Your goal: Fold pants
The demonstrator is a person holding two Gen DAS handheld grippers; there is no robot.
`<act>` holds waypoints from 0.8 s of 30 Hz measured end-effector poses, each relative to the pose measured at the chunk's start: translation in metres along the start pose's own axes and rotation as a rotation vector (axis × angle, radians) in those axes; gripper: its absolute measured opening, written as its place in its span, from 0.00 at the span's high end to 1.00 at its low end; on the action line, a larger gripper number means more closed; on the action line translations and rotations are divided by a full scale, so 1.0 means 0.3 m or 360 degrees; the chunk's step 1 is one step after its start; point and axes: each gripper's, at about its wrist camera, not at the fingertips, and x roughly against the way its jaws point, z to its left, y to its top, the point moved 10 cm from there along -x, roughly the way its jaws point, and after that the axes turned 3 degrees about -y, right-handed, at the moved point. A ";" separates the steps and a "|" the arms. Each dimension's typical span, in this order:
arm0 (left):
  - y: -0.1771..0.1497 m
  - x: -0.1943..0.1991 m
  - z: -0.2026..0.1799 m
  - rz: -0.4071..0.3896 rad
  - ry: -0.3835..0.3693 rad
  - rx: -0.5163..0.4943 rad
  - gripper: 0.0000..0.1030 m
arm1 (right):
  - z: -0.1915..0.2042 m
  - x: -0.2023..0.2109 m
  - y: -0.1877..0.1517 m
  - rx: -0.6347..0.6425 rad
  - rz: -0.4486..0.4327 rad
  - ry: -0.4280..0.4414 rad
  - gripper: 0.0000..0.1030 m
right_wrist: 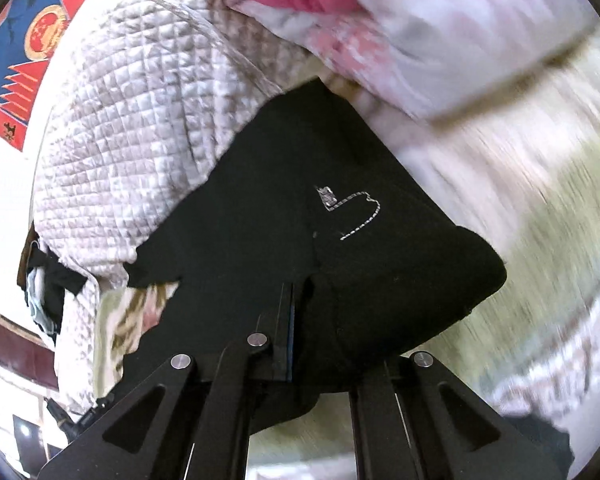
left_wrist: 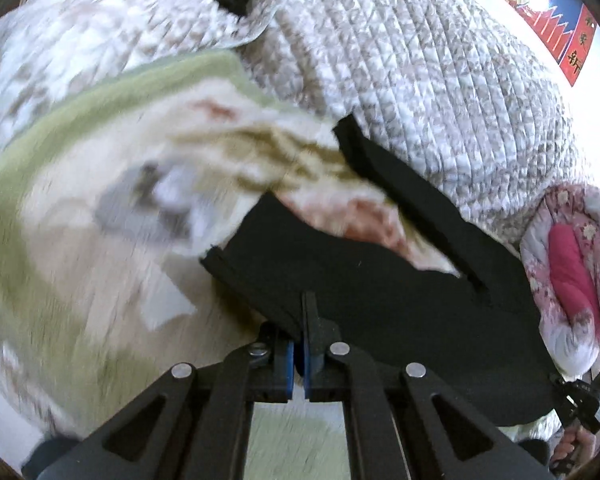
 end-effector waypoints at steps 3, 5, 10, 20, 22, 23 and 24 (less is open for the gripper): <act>-0.077 -0.040 0.030 0.0080 0.0044 0.0013 0.96 | -0.032 -0.029 -0.020 -0.0002 0.0034 -0.0041 0.96; -0.092 -0.041 0.036 0.0092 0.0037 0.0050 0.96 | -0.018 -0.011 -0.016 0.0007 0.0020 -0.0029 0.96; -0.077 0.006 0.008 0.0026 0.0017 -0.0017 0.96 | -0.008 0.035 -0.009 0.0089 -0.0025 -0.0042 0.96; -0.095 0.037 0.079 0.0055 0.0140 -0.0009 0.89 | -0.104 0.090 -0.034 0.0050 -0.0006 -0.0164 0.61; -0.061 0.084 0.111 -0.0011 0.0225 -0.0005 0.88 | -0.139 0.143 -0.025 0.0047 -0.0059 -0.0232 0.56; -0.039 0.108 0.117 -0.0052 0.0262 -0.0012 0.88 | -0.164 0.188 -0.011 0.0063 -0.0128 -0.0325 0.56; -0.015 0.121 0.118 -0.0080 0.0278 -0.0018 0.88 | -0.176 0.215 0.002 0.0083 -0.0188 -0.0393 0.56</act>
